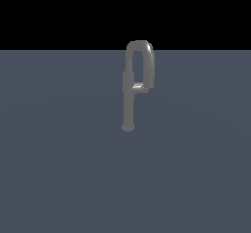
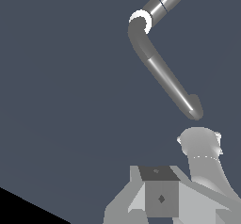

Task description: Turn on the faucet by rotating a designated handle.

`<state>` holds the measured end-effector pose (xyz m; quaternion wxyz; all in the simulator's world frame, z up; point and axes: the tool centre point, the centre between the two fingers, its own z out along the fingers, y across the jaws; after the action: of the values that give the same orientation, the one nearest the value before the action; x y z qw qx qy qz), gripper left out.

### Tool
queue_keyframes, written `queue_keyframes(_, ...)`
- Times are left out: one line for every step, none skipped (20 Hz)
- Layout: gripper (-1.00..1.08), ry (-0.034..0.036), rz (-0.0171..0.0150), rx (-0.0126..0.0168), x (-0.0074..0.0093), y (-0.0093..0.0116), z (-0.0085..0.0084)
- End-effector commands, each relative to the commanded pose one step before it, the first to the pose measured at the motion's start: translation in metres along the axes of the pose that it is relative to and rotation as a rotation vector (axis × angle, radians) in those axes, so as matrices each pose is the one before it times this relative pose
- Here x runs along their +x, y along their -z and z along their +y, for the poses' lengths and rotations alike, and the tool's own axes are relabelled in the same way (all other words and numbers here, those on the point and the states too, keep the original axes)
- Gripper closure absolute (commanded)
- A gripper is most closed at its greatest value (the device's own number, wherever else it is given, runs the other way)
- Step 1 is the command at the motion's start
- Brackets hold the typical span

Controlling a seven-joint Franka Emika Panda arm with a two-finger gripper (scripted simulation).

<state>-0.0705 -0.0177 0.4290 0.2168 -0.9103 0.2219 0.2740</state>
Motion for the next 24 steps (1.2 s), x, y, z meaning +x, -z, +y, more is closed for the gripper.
queue_keyframes(1.08,-0.03473,-0.04370,0.03550,0.01552,-0.00016,-0.00150)
queue_keyframes(1.08,-0.01403,-0.01754,0.01427,0.00620,-0.00004,-0.00063)
queue_keyframes(1.08,-0.01414,-0.01770,0.01440,0.00625,-0.00004,-0.00063)
queue_keyframes(1.08,-0.01426,-0.01787,0.01454,0.00630,-0.00004,-0.00064)
queue_keyframes(1.08,-0.01440,-0.01805,0.01469,0.00635,-0.00003,-0.00064)
queue_keyframes(1.08,-0.01454,-0.01825,0.01485,0.00641,-0.00003,-0.00064)
queue_keyframes(1.08,-0.01471,-0.01846,0.01503,0.00648,-0.00002,-0.00064)
queue_keyframes(1.08,-0.01489,-0.01869,0.01522,0.00655,-0.00002,-0.00065)
queue_keyframes(1.08,-0.01508,-0.01893,0.01542,0.00663,-0.00002,-0.00066)
queue_keyframes(1.08,-0.01529,-0.01920,0.01565,0.00671,-0.00001,-0.00066)
queue_keyframes(1.08,-0.01552,-0.01948,0.01589,0.00680,-0.00001,-0.00067)
queue_keyframes(1.08,-0.01578,-0.01979,0.01616,0.00691,0.00000,-0.00068)
queue_keyframes(1.08,-0.01606,-0.02012,0.01644,0.00701,0.00000,-0.00069)
queue_keyframes(1.08,-0.01637,-0.02049,0.01676,0.00714,0.00001,-0.00070)
queue_keyframes(1.08,-0.01670,-0.02088,0.01710,0.00727,0.00001,-0.00072)
queue_keyframes(1.08,-0.01707,-0.02131,0.01747,0.00741,0.00001,-0.00074)
queue_keyframes(1.08,-0.01748,-0.02179,0.01788,0.00758,0.00001,-0.00076)
queue_keyframes(1.08,-0.01793,-0.02230,0.01833,0.00775,0.00001,-0.00078)
queue_keyframes(1.08,-0.01829,-0.02271,0.01870,0.00789,0.00001,-0.00080)
queue_keyframes(1.08,-0.01827,-0.02261,0.01865,0.00786,0.00001,-0.00080)
queue_keyframes(1.08,-0.01815,-0.02241,0.01852,0.00780,0.00000,-0.00081)
queue_keyframes(1.08,-0.01801,-0.02218,0.01836,0.00772,0.00000,-0.00081)
queue_keyframes(1.08,-0.01792,-0.02198,0.01825,0.00766,-0.00001,-0.00081)
queue_keyframes(1.08,-0.01781,-0.02176,0.01811,0.00760,-0.00003,-0.00081)
